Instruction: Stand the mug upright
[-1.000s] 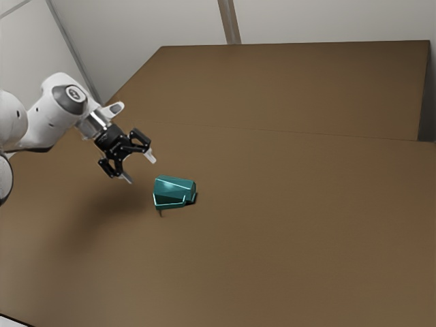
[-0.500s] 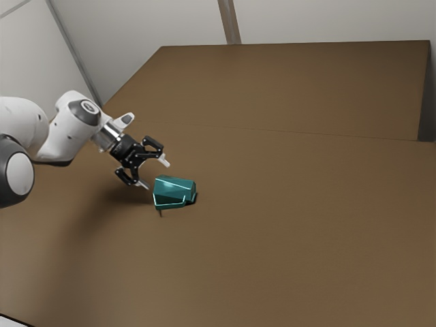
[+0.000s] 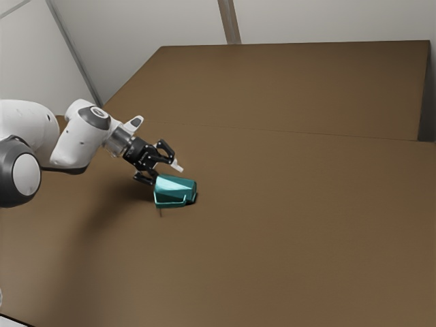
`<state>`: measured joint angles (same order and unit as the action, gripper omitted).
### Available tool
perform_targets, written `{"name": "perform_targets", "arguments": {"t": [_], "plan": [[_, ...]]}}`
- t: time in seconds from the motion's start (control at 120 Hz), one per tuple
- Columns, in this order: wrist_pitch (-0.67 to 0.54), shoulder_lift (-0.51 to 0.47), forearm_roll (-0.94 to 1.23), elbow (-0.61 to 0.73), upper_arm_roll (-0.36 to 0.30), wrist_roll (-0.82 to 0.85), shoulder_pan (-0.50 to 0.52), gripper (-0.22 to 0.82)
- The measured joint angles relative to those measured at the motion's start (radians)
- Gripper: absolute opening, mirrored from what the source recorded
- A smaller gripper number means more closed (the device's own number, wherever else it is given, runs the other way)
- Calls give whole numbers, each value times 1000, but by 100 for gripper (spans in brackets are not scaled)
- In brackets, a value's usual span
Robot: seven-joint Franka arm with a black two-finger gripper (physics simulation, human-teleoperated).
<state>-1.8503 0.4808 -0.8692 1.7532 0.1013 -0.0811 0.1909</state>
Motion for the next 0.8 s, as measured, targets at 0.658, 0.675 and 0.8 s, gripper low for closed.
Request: {"name": "perform_targets", "arguments": {"t": [0.658,0.675,0.8], "plan": [[-9,-29,29,-22,-15,13,-25,-17],[-9,-34,38,-21,-17,14,-25,-17],[-28,-75,135,-17,-44,25,-30,-18]]}}
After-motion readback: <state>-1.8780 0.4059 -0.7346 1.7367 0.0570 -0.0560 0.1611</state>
